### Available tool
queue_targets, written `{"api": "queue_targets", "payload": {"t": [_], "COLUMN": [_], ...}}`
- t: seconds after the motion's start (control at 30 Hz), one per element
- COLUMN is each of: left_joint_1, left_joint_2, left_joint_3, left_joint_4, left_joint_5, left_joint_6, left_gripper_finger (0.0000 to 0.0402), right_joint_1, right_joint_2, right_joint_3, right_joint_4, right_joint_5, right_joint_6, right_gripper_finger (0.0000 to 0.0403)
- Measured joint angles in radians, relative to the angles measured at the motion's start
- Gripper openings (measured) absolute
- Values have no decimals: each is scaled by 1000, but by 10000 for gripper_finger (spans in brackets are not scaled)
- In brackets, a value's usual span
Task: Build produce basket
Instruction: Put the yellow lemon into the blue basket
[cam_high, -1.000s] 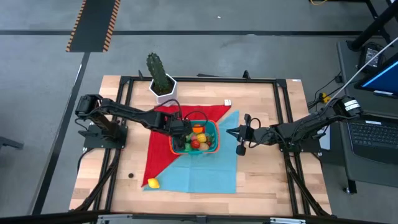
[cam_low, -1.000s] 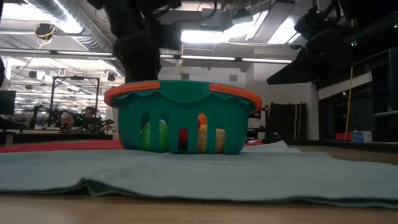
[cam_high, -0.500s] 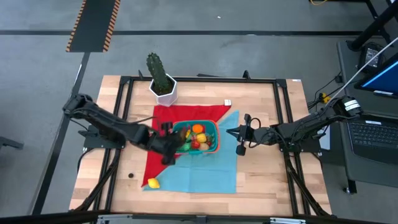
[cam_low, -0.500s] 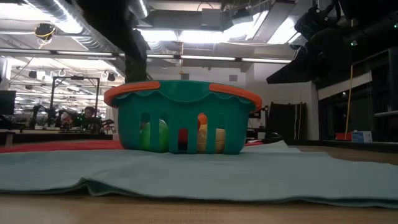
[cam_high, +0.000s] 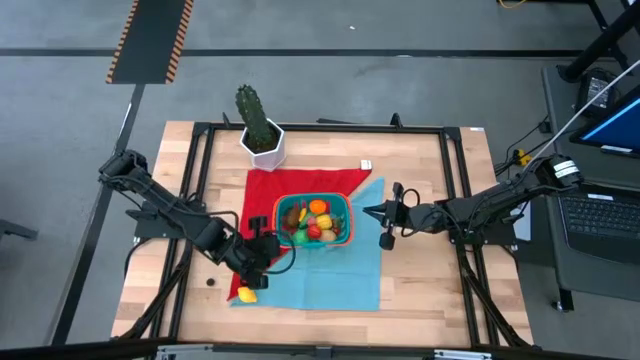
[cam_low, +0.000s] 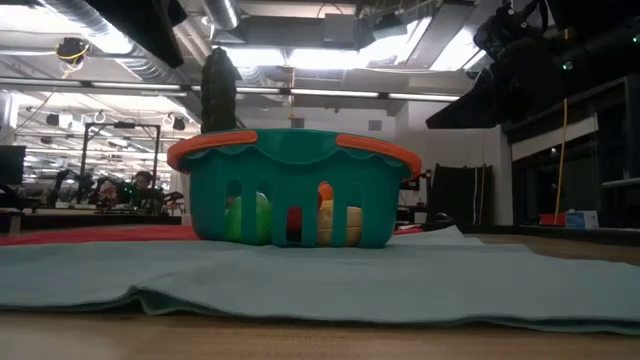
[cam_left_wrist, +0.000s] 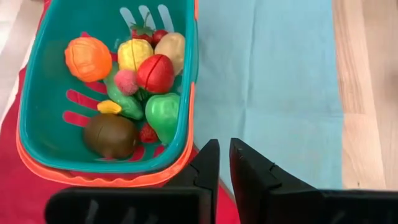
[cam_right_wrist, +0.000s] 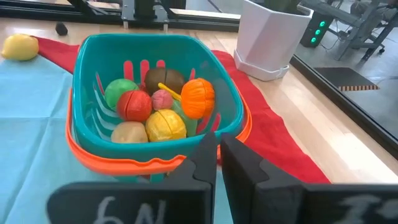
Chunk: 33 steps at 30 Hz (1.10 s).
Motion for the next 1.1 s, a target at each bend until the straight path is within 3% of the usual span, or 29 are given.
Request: {"api": "queue_targets", "payload": {"t": [0.4,0.83,1.1], "left_joint_1": [31,-32,-123], "left_joint_2": [1,1,1], "left_joint_3": [0,0,0], "left_joint_4": [11,-50,-47], "left_joint_5": [6,58,60], "left_joint_6": [-9,20,-62], "left_gripper_finger": [52,216,239], "right_joint_1": [0,0,0], "right_joint_2": [0,0,0], "right_joint_3": [0,0,0], "right_joint_4": [-1,0,22], "right_joint_5": [0,0,0], "right_joint_6": [0,3,52], "right_gripper_finger": [26,26,26]}}
